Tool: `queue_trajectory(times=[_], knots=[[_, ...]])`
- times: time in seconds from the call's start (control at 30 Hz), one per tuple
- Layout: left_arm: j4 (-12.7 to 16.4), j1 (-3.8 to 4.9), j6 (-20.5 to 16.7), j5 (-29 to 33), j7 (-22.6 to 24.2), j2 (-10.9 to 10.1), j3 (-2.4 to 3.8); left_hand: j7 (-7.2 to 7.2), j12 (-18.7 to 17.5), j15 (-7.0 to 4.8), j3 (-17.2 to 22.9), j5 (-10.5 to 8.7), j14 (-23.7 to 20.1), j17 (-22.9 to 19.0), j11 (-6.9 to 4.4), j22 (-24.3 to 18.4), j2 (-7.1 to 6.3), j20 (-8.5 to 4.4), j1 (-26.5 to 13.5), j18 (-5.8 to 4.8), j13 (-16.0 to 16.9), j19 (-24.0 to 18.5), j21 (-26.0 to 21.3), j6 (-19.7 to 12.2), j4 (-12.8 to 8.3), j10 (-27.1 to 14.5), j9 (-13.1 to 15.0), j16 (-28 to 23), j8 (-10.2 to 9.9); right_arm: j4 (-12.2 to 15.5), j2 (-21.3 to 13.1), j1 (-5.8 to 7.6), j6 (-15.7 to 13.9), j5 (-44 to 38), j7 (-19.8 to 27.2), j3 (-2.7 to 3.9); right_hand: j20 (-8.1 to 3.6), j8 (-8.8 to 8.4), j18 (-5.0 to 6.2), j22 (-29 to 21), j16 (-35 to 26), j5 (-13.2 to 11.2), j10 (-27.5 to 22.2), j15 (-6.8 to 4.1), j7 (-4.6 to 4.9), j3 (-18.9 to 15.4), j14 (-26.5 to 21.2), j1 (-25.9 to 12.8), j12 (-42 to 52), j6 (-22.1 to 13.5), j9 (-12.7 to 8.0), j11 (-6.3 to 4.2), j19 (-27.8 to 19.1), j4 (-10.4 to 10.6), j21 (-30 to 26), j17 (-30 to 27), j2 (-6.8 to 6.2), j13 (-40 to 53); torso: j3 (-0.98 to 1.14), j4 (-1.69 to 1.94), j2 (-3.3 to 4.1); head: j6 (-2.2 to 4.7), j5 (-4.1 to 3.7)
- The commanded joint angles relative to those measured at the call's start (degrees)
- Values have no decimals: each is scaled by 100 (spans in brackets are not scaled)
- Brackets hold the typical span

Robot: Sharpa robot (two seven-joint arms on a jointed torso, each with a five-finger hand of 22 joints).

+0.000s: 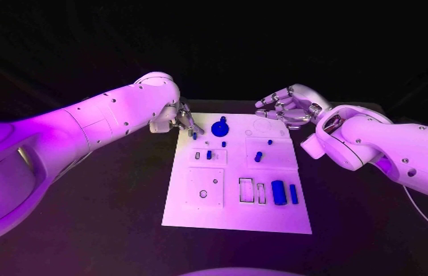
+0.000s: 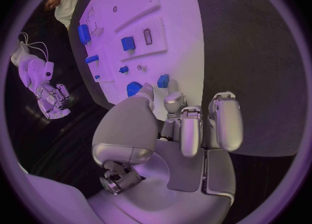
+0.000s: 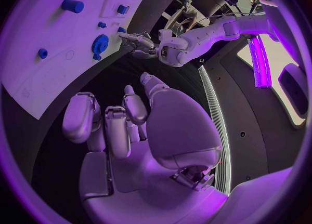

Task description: Assemble the parts on the task board

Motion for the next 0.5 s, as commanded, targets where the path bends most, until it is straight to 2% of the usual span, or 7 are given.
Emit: queue_trajectory(times=[0.03,0.1,0.27,0.5], knots=[[0,-2,126,-22,41,10,1,3,24,-11,-40,33,612,1507,-10,350,4,-24,90,3,9,37,32,47,-13,18,-10,14,36,-1,8,-4,24,-1,58,0,13,-8,83,-4,-26,30,-18,24,16,-19,461,24,-23,-25,8,4,-36,0,-28,986,22,-5,-2,4,0,-12,1],[1,-2,112,-22,45,11,1,1,23,-13,-41,36,612,1507,-11,350,28,-26,163,4,6,36,28,48,-21,16,-15,14,41,-3,10,-4,26,-1,58,0,13,-8,83,-4,-26,30,-18,24,16,-19,461,24,-23,-25,8,4,-36,0,-28,986,22,-5,-3,4,-1,-18,5],[4,-2,-23,-22,88,6,1,-31,15,-33,139,44,612,1507,-39,352,209,-42,607,6,-3,35,18,67,-150,6,27,14,124,-15,16,-5,29,-1,54,0,13,-8,83,-4,-26,30,-18,24,16,-19,461,24,-23,-25,8,4,-36,0,-28,986,22,-5,-3,1,-2,-20,13],[3,-2,31,2,125,-5,1,-50,6,-47,227,42,612,1507,-56,357,230,-54,810,6,-12,35,13,50,-216,0,85,14,196,-42,29,-5,46,-1,48,0,13,-8,84,-10,-29,35,-22,24,16,-18,460,30,-27,-25,9,4,-38,-2,-31,982,29,-8,-1,-1,-3,-32,8]])
